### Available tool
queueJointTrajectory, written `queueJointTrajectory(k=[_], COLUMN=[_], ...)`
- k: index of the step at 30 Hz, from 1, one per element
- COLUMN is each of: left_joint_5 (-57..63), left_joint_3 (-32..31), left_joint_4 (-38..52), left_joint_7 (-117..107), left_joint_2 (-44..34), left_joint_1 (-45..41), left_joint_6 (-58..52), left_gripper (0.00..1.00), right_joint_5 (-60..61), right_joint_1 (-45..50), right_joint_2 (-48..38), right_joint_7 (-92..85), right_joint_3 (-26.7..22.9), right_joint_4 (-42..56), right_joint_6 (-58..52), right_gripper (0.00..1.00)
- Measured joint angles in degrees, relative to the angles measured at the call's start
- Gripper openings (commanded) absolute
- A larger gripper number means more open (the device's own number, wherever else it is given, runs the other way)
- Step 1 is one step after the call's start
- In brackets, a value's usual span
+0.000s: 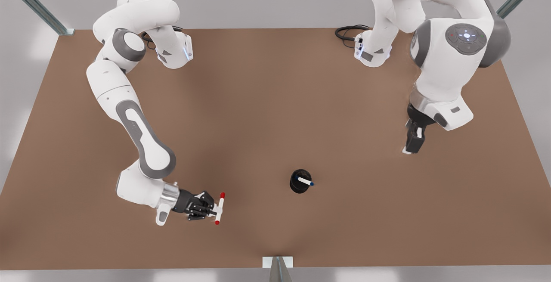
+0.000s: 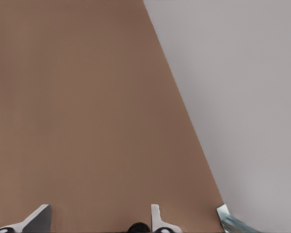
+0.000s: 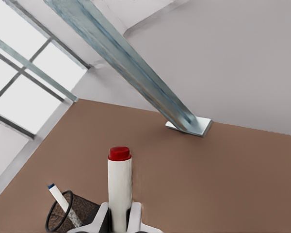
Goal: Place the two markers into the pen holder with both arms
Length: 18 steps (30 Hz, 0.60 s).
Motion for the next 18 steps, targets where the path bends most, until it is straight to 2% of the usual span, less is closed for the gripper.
queueJointTrajectory(k=[1,2,3,4,7,9,18], left_joint_5=[2.23,4.51,5.90,6.92,8.69,9.29,10.79], left_joint_3=[-20.55,-35.38,-42.62,-46.24,-49.56,-50.02,-50.27], left_joint_4=[0.88,-1.03,-3.59,-4.69,-5.69,-5.91,-5.93], left_joint_7=[3.83,7.56,11.52,15.30,25.44,31.17,50.24], left_joint_2=[0.37,-0.13,-0.70,-0.66,-0.32,0.47,1.39], left_joint_1=[17.29,29.10,35.77,39.57,42.68,42.82,42.81], left_joint_6=[-3.38,-5.35,-6.97,-8.50,-11.69,-12.51,-13.37], left_gripper=[1.00,1.00,1.00,1.00,1.00,1.00,1.00], right_joint_5=[0.16,0.29,0.39,0.47,0.60,0.59,0.39], right_joint_1=[0.16,0.78,1.42,1.82,4.42,7.12,18.04], right_joint_2=[0.86,1.43,2.06,3.20,5.78,6.39,9.54], right_joint_7=[-0.59,-1.40,-2.36,-3.48,-7.48,-10.22,-21.84], right_joint_3=[1.24,2.06,3.39,5.31,10.40,12.02,12.79], right_joint_4=[0.26,0.43,0.48,0.50,0.49,0.57,4.20], right_joint_6=[0.55,1.32,2.13,2.89,5.87,8.96,22.58], right_gripper=[0.28,0.28,0.28,0.28,0.28,0.28,0.28])
